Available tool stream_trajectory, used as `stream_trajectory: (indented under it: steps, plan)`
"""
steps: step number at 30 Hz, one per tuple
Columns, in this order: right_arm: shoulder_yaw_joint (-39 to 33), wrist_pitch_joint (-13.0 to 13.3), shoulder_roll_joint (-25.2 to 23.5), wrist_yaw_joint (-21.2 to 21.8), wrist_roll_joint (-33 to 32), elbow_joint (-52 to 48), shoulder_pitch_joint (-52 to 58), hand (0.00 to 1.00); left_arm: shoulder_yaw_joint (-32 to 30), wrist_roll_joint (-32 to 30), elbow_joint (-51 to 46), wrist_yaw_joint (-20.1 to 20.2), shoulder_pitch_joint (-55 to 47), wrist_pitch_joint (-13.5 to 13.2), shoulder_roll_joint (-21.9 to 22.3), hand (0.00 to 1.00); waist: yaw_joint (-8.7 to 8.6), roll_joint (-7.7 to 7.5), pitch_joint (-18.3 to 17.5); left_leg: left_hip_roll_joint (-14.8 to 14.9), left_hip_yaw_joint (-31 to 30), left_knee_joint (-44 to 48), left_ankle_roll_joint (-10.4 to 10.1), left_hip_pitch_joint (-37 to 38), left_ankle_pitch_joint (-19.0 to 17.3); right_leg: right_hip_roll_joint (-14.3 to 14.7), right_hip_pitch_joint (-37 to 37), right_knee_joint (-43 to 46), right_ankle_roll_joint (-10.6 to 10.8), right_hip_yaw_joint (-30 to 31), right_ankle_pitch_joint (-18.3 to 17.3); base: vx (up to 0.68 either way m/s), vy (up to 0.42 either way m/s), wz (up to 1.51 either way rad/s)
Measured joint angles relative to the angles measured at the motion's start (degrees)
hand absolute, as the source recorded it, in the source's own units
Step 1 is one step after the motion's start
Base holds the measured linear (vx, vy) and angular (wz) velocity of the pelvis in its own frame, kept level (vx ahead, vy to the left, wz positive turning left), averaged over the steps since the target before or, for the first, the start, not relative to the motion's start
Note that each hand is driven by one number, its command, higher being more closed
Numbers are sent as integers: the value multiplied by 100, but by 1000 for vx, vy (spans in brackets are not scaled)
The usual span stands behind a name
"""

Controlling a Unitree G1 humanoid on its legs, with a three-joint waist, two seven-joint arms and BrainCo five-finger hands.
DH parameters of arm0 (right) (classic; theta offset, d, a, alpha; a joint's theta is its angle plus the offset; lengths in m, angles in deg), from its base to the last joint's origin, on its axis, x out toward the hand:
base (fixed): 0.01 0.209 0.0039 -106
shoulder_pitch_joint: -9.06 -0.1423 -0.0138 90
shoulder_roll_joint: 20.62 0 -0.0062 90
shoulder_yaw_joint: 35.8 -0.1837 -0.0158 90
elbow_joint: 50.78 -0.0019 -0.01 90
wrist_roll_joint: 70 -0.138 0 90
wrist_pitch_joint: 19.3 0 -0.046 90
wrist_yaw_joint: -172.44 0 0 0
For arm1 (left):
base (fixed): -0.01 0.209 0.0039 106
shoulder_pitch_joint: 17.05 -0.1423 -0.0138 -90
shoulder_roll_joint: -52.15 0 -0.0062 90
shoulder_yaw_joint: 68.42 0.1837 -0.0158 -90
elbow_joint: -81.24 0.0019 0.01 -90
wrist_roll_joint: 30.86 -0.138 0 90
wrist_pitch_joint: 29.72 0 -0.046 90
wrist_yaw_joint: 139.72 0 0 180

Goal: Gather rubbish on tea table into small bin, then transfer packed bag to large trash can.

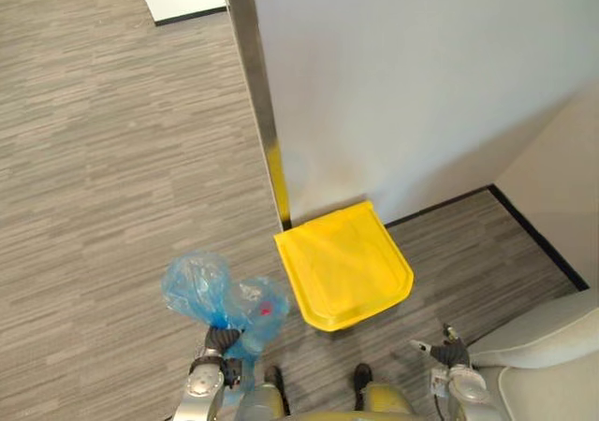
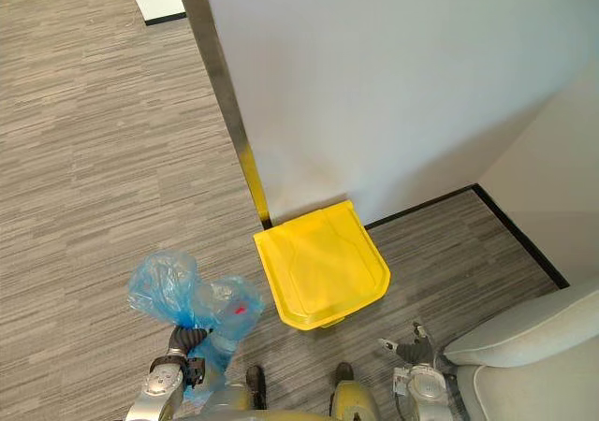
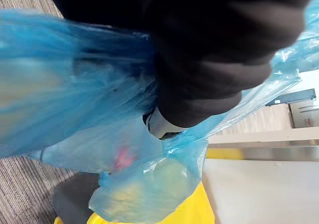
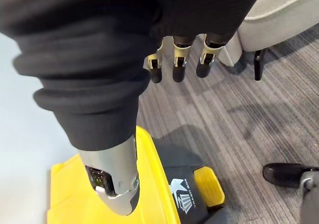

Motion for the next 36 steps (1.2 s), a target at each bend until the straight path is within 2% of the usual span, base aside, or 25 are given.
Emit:
stream_trajectory:
  steps: [2, 3, 4, 5, 7, 8, 10, 12, 14, 15, 16, 17, 19, 24, 27, 30, 34, 35, 36]
  plan:
    - [-10, -32, -23, 1, -1, -28, 5, 0, -2, -5, -103, 0, -61, 5, 3, 100, -8, -46, 70, 13, -95, 396, 64, -1, -392, -164, -6, 504, 91, -84, -181, -2, 83, 7]
    - [-96, -64, -122, -1, -1, -167, -4, 0, -12, -2, -312, -6, -74, 6, -7, 100, -25, -119, 224, -13, -147, 530, 153, 94, -511, -273, -319, 1295, 164, -246, -120, -16, 69, 7]
    - [-108, -76, -163, 0, -1, -245, 1, 0, -15, -4, -394, -10, -72, 4, -15, 100, 6, -82, 310, 31, -157, 657, 202, 94, -578, -282, -542, 1723, 230, -316, -118, -26, 46, 1]
    - [-107, -82, -226, 2, 1, -310, -11, 0, 29, -4, -442, -18, -32, 4, 23, 100, 35, -23, 400, 163, -206, 904, 236, 93, -718, -239, -710, 1658, 67, -466, -258, 6, 5, 5]
    - [-103, -88, -325, -1, -1, -411, -21, 0, 36, -3, -435, -25, 123, 4, -54, 100, 43, -126, 500, 200, -305, 1179, 227, 106, -916, -274, -889, 958, 77, -582, -121, 67, -52, 20]
    - [-95, -98, -329, -7, 0, -459, -14, 0, 34, -2, -423, -34, 261, 4, -74, 100, 25, -195, 572, 196, -362, 1352, 171, 128, -1037, -293, -833, 375, 78, -647, 168, 101, -111, 32]
    - [-108, -117, -248, -91, 0, -467, -16, 0, 31, -2, -417, -73, 475, -1, -35, 100, 35, -167, 653, 273, -621, 1627, 21, 120, -1257, -278, -565, 290, 93, -735, 516, 133, -177, 49]
    - [-129, -119, -201, -116, -1, -498, 32, 0, 153, -6, -392, -121, 673, -10, -23, 100, 7, -162, 765, 201, -868, 1619, -51, 201, -1307, -253, -638, 898, 32, -523, 290, 145, -206, 73]
    - [-180, -175, -131, -117, 1, -497, 121, 0, 131, -21, -304, -136, 662, -10, -6, 100, 9, -135, 743, 156, -1117, 1543, -184, 325, -1386, -258, -701, 1529, -150, -490, -173, 234, -261, 65]
    - [-214, -194, -107, -116, 2, -497, 124, 0, 128, -21, -303, -135, 614, -10, 15, 100, 19, -83, 712, 177, -1173, 1508, -217, 346, -1405, -244, -684, 1556, -195, -587, -238, 243, -198, 41]
    - [-329, -192, -112, -124, 0, -509, 108, 0, 101, -26, -304, -135, 538, -10, 73, 100, 38, 35, 638, 270, -1238, 1398, -292, 342, -1386, -157, -662, 1497, -223, -751, -301, 266, -150, 14]
    - [-340, -193, -120, -116, 1, -507, 18, 0, 93, -20, -304, -137, 511, -11, 94, 100, 68, 69, 614, 377, -1248, 1226, -412, 402, -1315, -55, -663, 1439, -283, -803, -336, 271, -149, 7]
    - [-339, -188, -188, -109, -1, -507, -152, 0, 94, -13, -295, -130, 460, -1, 118, 100, 54, 45, 521, 532, -1222, 845, -632, 515, -1174, 73, -637, 1342, -416, -904, -296, 246, -164, -4]
    - [-330, -165, -241, -103, -1, -331, -115, 0, 51, -13, -194, -119, 420, -1, 176, 100, 27, -2, 219, 699, -1200, 324, -719, 706, -924, 246, -381, 846, -534, -1048, -154, 163, -54, 4]
    - [-307, -151, -258, -103, 1, -121, -91, 0, -22, -12, -174, -121, 347, -1, 163, 100, 41, -32, 174, 738, -1131, 349, -730, 788, -917, 277, -236, 731, -541, -1040, -77, 5, 18, 0]
    - [-249, -143, -330, -104, 4, -96, -74, 0, -32, -9, -174, -124, 214, -1, 113, 100, 49, -90, 134, 722, -1011, 355, -707, 814, -827, 287, -187, 586, -540, -956, 151, -78, 35, -10]
    - [-13, -141, -343, -102, 11, -149, -2, 0, -29, -8, -174, -131, 191, -3, 29, 100, 161, -245, 206, 516, -786, 435, -580, 768, -688, 124, -231, 472, -434, -738, 459, -208, 50, -15]
    - [18, -140, -344, -99, 14, -271, 128, 0, -32, -8, -213, -134, 213, -8, 27, 100, 172, -337, 201, 436, -750, 607, -523, 602, -674, 49, -324, 421, -384, -696, 566, -312, 57, 4]
    - [19, -134, -339, -98, 13, -373, 193, 0, -40, -7, -231, -135, 223, -20, 43, 100, 203, -210, 204, 549, -746, 634, -377, 378, -669, 68, -399, 309, -301, -686, 688, -298, 26, 10]
